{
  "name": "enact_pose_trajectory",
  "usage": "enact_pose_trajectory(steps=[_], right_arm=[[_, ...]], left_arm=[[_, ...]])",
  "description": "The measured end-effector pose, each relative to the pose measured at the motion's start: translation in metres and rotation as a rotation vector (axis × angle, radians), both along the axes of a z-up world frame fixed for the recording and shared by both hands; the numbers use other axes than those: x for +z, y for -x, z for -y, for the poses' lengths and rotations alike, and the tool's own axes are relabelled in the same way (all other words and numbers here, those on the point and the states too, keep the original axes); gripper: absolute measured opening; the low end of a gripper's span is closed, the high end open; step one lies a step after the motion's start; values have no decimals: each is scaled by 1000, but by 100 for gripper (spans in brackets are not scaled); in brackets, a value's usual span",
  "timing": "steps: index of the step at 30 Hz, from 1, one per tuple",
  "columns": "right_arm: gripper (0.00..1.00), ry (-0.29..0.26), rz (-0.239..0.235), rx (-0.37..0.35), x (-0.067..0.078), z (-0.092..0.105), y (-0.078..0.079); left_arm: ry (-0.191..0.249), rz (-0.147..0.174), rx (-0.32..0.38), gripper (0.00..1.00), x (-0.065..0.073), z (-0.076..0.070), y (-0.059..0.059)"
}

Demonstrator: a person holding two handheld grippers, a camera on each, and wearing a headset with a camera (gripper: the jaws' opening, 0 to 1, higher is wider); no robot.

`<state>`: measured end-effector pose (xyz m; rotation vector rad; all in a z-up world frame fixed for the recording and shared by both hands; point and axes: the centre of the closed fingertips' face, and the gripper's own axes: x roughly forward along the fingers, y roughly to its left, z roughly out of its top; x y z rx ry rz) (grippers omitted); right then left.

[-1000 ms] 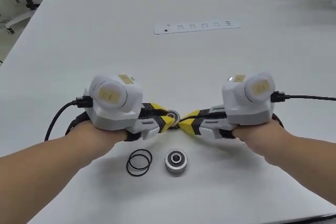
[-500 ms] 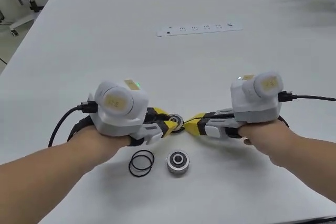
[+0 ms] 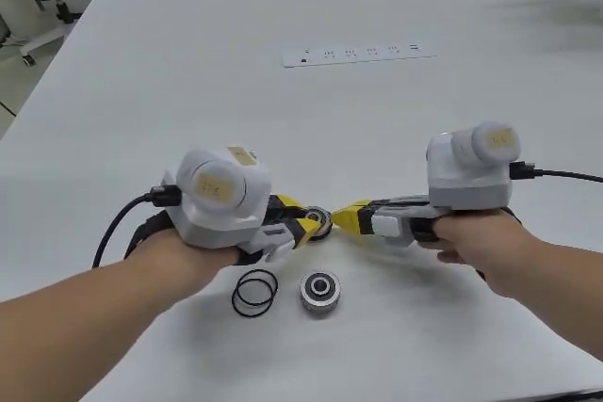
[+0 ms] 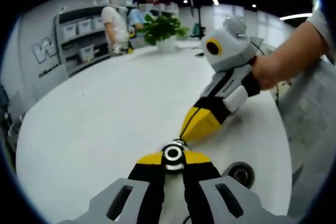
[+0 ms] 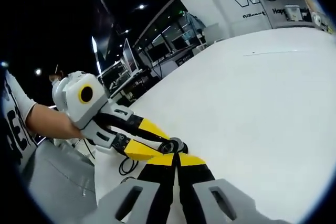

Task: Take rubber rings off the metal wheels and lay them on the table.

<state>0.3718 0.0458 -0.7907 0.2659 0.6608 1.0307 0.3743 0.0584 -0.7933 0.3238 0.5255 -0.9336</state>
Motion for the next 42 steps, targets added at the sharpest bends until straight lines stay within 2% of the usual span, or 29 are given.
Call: enact_pose_trajectory(steps=[5,6,7,8,9,11,13,15,23,29,34,41,42], right_arm=[[0,-27,-21,-28,0,-3,-1],[0,13,38,8,1,-3,0],[0,26,48,21,1,-4,1],[0,11,24,8,2,-6,1],[0,9,23,9,2,-6,1],[0,2,23,13,3,-7,2],[0,21,48,47,3,-11,4],[0,25,55,40,1,-12,3],[0,1,41,57,5,-14,7],[0,-47,26,91,13,-15,13],[0,-28,48,89,13,-15,12],[0,-15,49,61,13,-10,11],[0,-17,49,59,14,-10,11]], left_arm=[[-4,0,7,12,0,0,0],[-5,0,6,12,0,0,0],[-8,2,4,12,0,0,1],[-10,3,5,12,0,0,1],[-13,5,4,12,0,0,1],[-15,6,6,12,0,0,1],[-13,5,6,12,0,1,1],[-13,6,1,12,0,1,2],[-3,8,-5,12,0,1,2],[0,12,-10,12,1,1,2],[0,13,-13,13,1,1,2],[-36,50,-45,15,2,3,2],[-43,63,-57,16,4,2,2]])
